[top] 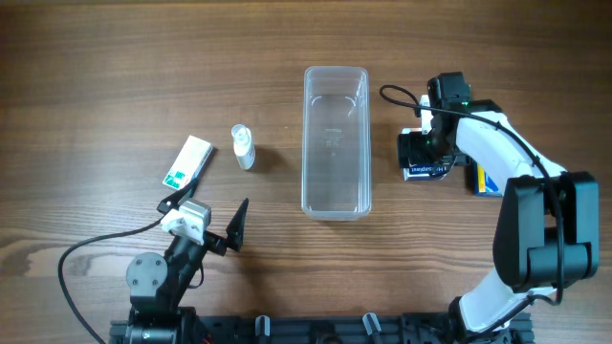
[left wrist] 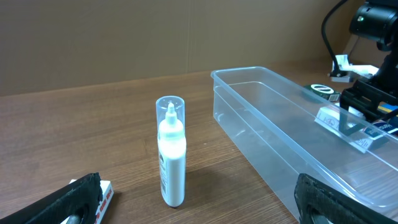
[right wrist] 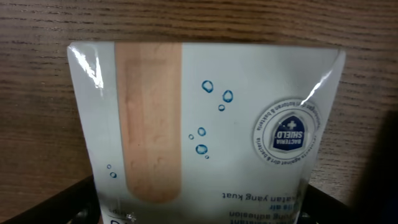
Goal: Pack container
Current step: 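Lower the right gripper and grasp the white Hansaplast box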
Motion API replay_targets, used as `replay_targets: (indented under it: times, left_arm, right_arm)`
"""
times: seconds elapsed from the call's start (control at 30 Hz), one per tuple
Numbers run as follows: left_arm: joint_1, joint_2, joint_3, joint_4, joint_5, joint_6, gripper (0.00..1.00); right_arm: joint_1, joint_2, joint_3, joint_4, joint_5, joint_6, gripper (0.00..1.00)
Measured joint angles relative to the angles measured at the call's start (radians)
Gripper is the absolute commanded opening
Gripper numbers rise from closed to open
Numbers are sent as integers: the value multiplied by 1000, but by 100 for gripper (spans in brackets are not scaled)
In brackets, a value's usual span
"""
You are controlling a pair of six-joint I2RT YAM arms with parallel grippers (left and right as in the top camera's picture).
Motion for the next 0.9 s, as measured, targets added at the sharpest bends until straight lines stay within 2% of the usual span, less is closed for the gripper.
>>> replay_targets:
  times: [0.2,0.37,0.9]
  left_arm:
    - [0,0,0,0,0,0,100]
    - [0,0,0,0,0,0,100]
    - [0,0,0,0,0,0,100]
  right_arm:
    - [0,0,0,0,24,0,85]
    - [0,0,0,0,24,6,75]
    - [0,-11,0,-20,18,36,74]
